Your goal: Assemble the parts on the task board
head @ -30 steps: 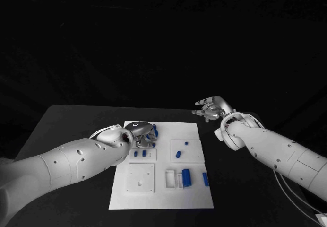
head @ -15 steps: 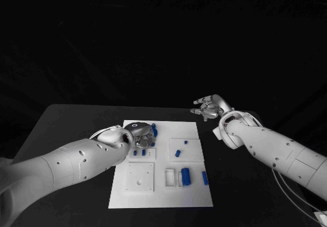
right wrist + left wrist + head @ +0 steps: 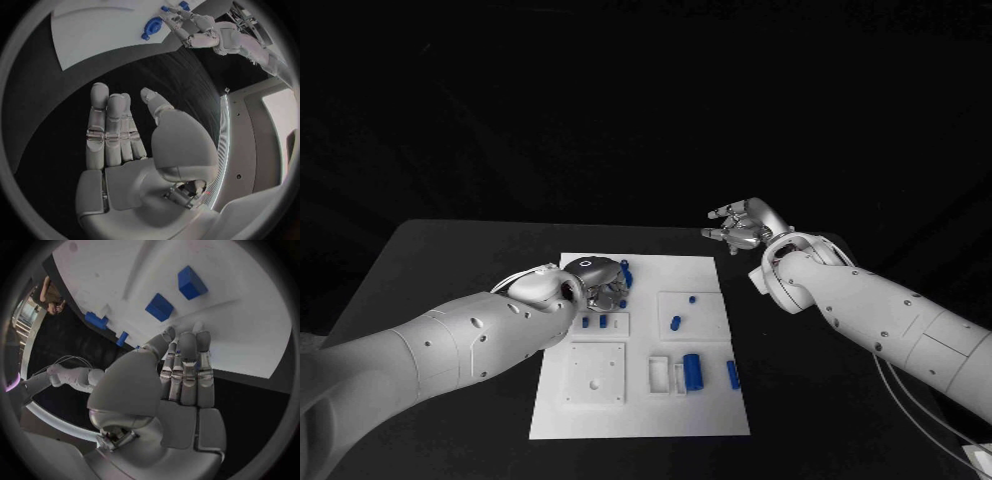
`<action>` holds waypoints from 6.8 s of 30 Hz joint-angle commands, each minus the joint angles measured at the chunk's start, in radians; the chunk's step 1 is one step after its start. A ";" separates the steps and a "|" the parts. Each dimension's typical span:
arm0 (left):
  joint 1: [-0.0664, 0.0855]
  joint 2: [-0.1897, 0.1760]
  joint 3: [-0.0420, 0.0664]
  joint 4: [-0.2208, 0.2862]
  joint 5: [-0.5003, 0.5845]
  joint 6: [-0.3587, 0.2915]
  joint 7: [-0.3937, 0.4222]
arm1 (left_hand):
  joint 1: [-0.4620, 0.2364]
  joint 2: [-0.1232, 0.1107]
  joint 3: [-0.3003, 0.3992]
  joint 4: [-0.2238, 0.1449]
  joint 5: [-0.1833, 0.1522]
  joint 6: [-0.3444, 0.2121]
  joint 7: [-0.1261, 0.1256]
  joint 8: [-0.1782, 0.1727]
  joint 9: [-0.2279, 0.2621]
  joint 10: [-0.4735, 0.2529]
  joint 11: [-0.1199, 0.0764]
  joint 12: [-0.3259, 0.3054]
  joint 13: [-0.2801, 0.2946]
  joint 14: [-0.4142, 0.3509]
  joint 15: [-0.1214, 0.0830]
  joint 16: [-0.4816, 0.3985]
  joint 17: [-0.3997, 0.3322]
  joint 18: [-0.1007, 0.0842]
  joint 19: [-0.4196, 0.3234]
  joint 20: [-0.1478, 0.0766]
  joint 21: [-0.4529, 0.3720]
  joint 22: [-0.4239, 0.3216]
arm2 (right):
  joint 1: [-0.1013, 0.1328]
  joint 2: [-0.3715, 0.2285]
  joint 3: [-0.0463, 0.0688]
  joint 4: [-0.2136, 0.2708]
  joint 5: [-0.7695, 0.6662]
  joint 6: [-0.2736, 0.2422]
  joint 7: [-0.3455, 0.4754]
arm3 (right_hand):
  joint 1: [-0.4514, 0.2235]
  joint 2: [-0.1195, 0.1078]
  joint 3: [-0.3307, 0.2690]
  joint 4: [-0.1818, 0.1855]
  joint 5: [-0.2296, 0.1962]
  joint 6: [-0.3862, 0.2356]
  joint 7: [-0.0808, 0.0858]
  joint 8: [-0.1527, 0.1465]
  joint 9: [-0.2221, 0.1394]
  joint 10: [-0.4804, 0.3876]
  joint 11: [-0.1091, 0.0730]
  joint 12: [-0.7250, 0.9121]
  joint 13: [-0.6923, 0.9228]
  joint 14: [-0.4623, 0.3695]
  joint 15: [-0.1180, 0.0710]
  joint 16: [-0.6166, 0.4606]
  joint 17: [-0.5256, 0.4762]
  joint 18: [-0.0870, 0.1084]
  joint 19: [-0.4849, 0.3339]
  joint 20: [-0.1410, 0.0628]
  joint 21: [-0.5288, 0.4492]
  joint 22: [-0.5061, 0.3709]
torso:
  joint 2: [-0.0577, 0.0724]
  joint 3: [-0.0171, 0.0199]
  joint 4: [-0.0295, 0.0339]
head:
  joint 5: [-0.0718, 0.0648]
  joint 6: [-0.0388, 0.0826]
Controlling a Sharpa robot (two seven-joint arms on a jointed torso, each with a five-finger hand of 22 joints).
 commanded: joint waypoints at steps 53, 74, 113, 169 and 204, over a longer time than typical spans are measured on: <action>-0.011 0.000 -0.002 0.054 -0.024 0.002 0.004 | -0.007 -0.028 0.009 -0.022 0.039 0.004 -0.004 -0.004 -0.001 -0.009 -0.002 -0.004 -0.001 0.016 -0.006 0.063 0.006 0.012 -0.005 -0.004 0.047 0.016 | 0.000 0.005 0.000 -0.004 0.002 0.000 0.011 | -0.010 0.003 0.008 -0.003 0.007 0.010 0.001 0.000 0.000 -0.004 -0.003 0.008 -0.005 -0.008 0.001 0.007 -0.003 0.003 0.033 -0.005 -0.002 -0.001 | 0.000 -0.0004 0.0001 | -0.003 -0.001; -0.011 -0.001 -0.002 0.046 -0.037 0.036 -0.032 | -0.002 -0.022 -0.002 -0.018 0.038 0.005 -0.001 -0.005 -0.001 -0.040 0.001 0.000 -0.001 0.004 -0.010 0.062 0.003 0.001 -0.016 -0.011 0.050 0.016 | 0.000 0.006 0.000 -0.006 0.002 0.005 0.009 | -0.011 0.005 0.010 -0.007 0.007 0.009 0.001 0.000 0.000 -0.005 -0.003 0.010 -0.010 -0.009 0.001 0.009 -0.005 0.003 0.033 -0.005 -0.002 -0.003 | 0.000 -0.0006 0.0010 | -0.006 -0.002; -0.011 0.001 -0.002 0.042 -0.030 0.110 -0.027 | -0.008 0.001 0.006 -0.009 0.032 0.020 0.003 -0.004 -0.001 0.022 -0.012 -0.001 -0.001 0.022 -0.014 0.078 -0.003 0.002 0.000 -0.015 0.047 0.017 | 0.000 0.006 0.000 -0.007 0.002 0.009 0.009 | -0.014 0.007 0.011 -0.008 0.005 0.011 0.001 0.000 0.000 -0.006 -0.003 0.012 -0.012 -0.010 0.001 0.009 -0.006 0.003 0.033 -0.005 -0.002 -0.005 | 0.001 -0.0006 0.0002 | -0.008 -0.008; -0.011 0.005 -0.002 0.037 -0.023 0.150 -0.022 | 0.008 0.010 -0.006 0.058 0.014 0.057 0.008 -0.005 -0.001 0.056 -0.014 -0.002 -0.001 0.025 -0.005 0.086 -0.002 0.004 0.025 -0.007 -0.002 0.019 | 0.000 0.009 0.000 -0.010 0.002 0.011 0.009 | -0.014 0.008 0.016 -0.014 0.006 0.014 0.001 0.000 0.000 -0.006 -0.003 0.013 -0.014 -0.011 0.001 0.010 -0.007 0.002 0.033 -0.006 -0.001 -0.006 | 0.001 -0.0006 -0.0002 | -0.014 -0.013; -0.011 -0.019 0.009 0.062 0.003 0.050 0.008 | 0.000 0.043 -0.010 0.032 0.033 0.104 -0.003 -0.004 0.000 0.107 -0.030 -0.003 -0.001 0.067 -0.017 0.088 0.004 0.008 0.036 -0.016 0.042 0.016 | 0.000 0.011 0.000 -0.012 0.002 0.012 0.010 | -0.016 0.009 0.017 -0.015 0.006 0.018 0.000 0.000 0.001 -0.005 -0.003 0.014 -0.014 -0.011 0.001 0.010 -0.007 0.002 0.033 -0.006 -0.001 -0.006 | -0.001 -0.0014 0.0009 | -0.012 -0.010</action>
